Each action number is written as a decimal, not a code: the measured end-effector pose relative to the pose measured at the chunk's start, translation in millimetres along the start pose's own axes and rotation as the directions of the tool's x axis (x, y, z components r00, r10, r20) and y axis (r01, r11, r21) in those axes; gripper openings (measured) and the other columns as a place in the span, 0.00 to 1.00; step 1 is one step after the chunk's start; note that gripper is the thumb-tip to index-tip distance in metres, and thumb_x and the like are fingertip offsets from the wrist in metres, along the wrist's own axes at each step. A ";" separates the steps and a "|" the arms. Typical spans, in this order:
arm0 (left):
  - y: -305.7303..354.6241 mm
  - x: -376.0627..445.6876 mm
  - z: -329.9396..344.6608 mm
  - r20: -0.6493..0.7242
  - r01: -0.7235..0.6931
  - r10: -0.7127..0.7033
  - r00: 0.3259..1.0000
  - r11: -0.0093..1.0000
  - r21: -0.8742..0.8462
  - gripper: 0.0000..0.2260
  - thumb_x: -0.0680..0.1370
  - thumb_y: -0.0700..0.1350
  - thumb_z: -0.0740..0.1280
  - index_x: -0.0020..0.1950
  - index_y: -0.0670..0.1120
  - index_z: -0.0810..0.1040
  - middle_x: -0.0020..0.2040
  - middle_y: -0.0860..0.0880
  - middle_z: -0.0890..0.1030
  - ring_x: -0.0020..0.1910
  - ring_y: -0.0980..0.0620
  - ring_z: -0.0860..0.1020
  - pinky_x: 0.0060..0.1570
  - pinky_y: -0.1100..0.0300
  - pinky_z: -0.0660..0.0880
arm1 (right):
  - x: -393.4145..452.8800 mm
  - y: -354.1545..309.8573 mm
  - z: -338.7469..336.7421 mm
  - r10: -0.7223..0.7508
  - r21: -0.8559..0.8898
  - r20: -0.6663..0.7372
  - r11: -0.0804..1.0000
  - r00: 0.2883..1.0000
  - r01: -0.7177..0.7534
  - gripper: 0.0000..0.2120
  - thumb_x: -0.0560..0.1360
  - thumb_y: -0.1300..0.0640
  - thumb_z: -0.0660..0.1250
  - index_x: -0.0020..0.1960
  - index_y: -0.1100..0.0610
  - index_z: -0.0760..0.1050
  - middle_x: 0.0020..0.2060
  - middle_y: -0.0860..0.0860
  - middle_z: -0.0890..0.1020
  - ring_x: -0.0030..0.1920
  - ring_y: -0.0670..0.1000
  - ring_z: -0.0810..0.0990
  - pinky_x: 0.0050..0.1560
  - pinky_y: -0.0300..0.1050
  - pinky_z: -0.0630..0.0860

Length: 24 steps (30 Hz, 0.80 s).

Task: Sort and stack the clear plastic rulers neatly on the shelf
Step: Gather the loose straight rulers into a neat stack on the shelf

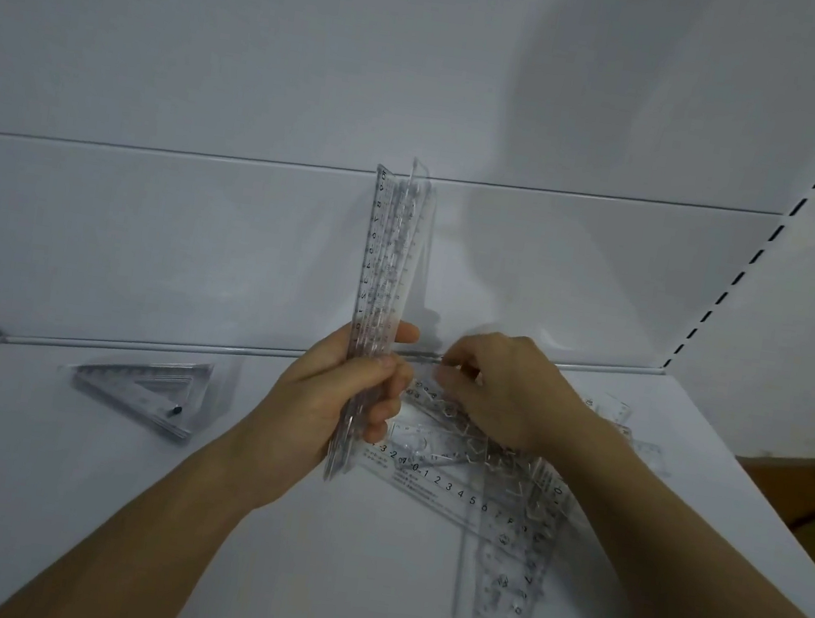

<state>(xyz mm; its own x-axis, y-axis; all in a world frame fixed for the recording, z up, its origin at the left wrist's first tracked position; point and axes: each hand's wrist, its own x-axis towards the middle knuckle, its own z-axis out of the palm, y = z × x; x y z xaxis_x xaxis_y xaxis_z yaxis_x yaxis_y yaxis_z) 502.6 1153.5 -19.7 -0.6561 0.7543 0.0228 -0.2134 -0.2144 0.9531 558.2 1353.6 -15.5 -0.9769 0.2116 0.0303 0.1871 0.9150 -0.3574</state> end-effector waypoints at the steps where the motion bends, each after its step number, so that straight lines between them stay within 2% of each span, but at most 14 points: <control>1: 0.3 0.2 -0.7 -0.005 -0.003 0.003 1.000 1.000 0.010 0.18 0.74 0.43 0.65 0.64 0.41 0.77 0.40 0.45 0.75 0.32 0.51 0.71 0.31 0.59 0.70 | -0.9 -1.1 0.1 -0.003 -0.013 0.026 1.000 1.000 0.003 0.21 0.76 0.36 0.66 0.57 0.51 0.80 0.48 0.47 0.83 0.48 0.50 0.81 0.51 0.51 0.79; 2: 0.3 0.4 -1.4 -0.007 -0.005 0.005 1.000 1.000 0.014 0.18 0.74 0.43 0.64 0.64 0.41 0.77 0.40 0.45 0.75 0.32 0.51 0.71 0.31 0.59 0.70 | -1.8 -2.6 0.6 -0.002 -0.044 0.059 0.999 0.998 0.004 0.26 0.73 0.32 0.67 0.60 0.51 0.78 0.49 0.47 0.82 0.49 0.50 0.80 0.52 0.50 0.79; 4: 0.4 0.4 -2.2 0.004 -0.004 0.004 1.000 1.000 0.001 0.18 0.75 0.43 0.64 0.64 0.41 0.77 0.40 0.45 0.75 0.32 0.51 0.71 0.31 0.59 0.70 | -1.1 -2.8 2.5 0.000 -0.068 0.078 0.998 0.997 0.006 0.28 0.71 0.35 0.72 0.65 0.51 0.77 0.49 0.46 0.81 0.50 0.49 0.79 0.52 0.46 0.77; 7: -1.4 0.2 -3.2 0.038 -0.030 0.030 0.999 1.000 -0.001 0.17 0.77 0.44 0.64 0.65 0.41 0.77 0.41 0.44 0.76 0.34 0.51 0.71 0.32 0.59 0.71 | 1.7 0.8 -1.4 -0.020 0.123 -0.023 0.992 1.000 0.023 0.17 0.73 0.46 0.76 0.60 0.51 0.82 0.42 0.44 0.81 0.41 0.42 0.78 0.42 0.31 0.70; 9: -2.5 -0.1 -3.5 0.059 -0.069 0.068 0.996 0.997 0.023 0.16 0.79 0.45 0.63 0.64 0.42 0.77 0.42 0.44 0.76 0.35 0.51 0.72 0.33 0.59 0.72 | 2.8 2.3 -9.6 -0.012 0.321 -0.107 0.946 0.994 0.046 0.07 0.75 0.51 0.75 0.52 0.51 0.85 0.37 0.44 0.82 0.34 0.41 0.77 0.38 0.32 0.70; 11: -2.0 0.0 -3.8 0.062 -0.091 0.089 0.994 0.996 0.021 0.15 0.79 0.45 0.63 0.64 0.42 0.78 0.42 0.44 0.76 0.35 0.51 0.72 0.33 0.59 0.73 | 0.8 2.5 -21.2 0.035 0.615 -0.140 0.786 0.990 0.059 0.03 0.78 0.58 0.72 0.49 0.56 0.85 0.35 0.45 0.83 0.30 0.43 0.75 0.34 0.35 0.70; 13: -0.9 0.1 -4.1 0.039 -0.095 0.094 0.995 0.995 0.016 0.16 0.79 0.46 0.63 0.64 0.42 0.77 0.41 0.45 0.76 0.35 0.50 0.73 0.33 0.59 0.73 | -1.7 2.3 -32.9 0.077 0.826 -0.145 0.558 0.986 0.078 0.04 0.78 0.64 0.69 0.50 0.61 0.83 0.37 0.51 0.82 0.31 0.49 0.73 0.32 0.40 0.69; 14: -0.6 0.2 -4.7 0.022 -0.092 0.092 0.996 0.996 0.014 0.16 0.78 0.46 0.63 0.64 0.42 0.77 0.41 0.46 0.76 0.35 0.50 0.73 0.33 0.58 0.73 | -3.5 2.1 -38.2 0.075 0.877 -0.149 0.471 0.986 0.096 0.05 0.78 0.66 0.69 0.51 0.62 0.83 0.37 0.53 0.81 0.32 0.52 0.73 0.33 0.41 0.71; 16: -0.6 0.1 -5.7 -0.002 -0.094 0.094 0.996 0.995 0.030 0.16 0.78 0.47 0.63 0.63 0.43 0.77 0.41 0.45 0.77 0.36 0.49 0.74 0.34 0.57 0.74 | -7.0 0.5 -45.2 0.038 0.921 -0.160 0.366 0.986 0.135 0.06 0.78 0.66 0.68 0.54 0.62 0.82 0.36 0.53 0.79 0.31 0.53 0.74 0.33 0.42 0.73; 21: -5.3 -1.5 -0.7 0.014 -0.068 0.067 0.998 0.994 0.087 0.16 0.80 0.47 0.62 0.65 0.43 0.76 0.48 0.40 0.83 0.45 0.40 0.82 0.39 0.52 0.78 | -11.3 -4.5 -46.9 -0.001 0.926 -0.202 0.325 0.979 0.192 0.08 0.75 0.62 0.72 0.54 0.60 0.81 0.36 0.54 0.78 0.31 0.54 0.79 0.33 0.45 0.78; 24: -7.0 -7.1 6.6 0.061 -0.049 0.041 0.997 0.990 0.132 0.14 0.81 0.49 0.64 0.64 0.46 0.77 0.51 0.42 0.85 0.48 0.42 0.85 0.44 0.50 0.82 | -14.1 -8.3 -45.5 0.004 0.882 -0.277 0.398 0.961 0.253 0.08 0.75 0.62 0.73 0.54 0.59 0.80 0.37 0.56 0.80 0.32 0.55 0.81 0.35 0.45 0.79</control>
<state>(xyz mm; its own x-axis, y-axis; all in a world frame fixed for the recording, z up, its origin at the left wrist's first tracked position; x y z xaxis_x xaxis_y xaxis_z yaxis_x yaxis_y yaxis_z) 513.5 1153.8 -24.5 -0.6185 0.7817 0.0802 -0.0840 -0.1672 0.9823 575.1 1358.6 29.5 -0.9091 0.3023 0.2867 -0.2637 0.1152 -0.9577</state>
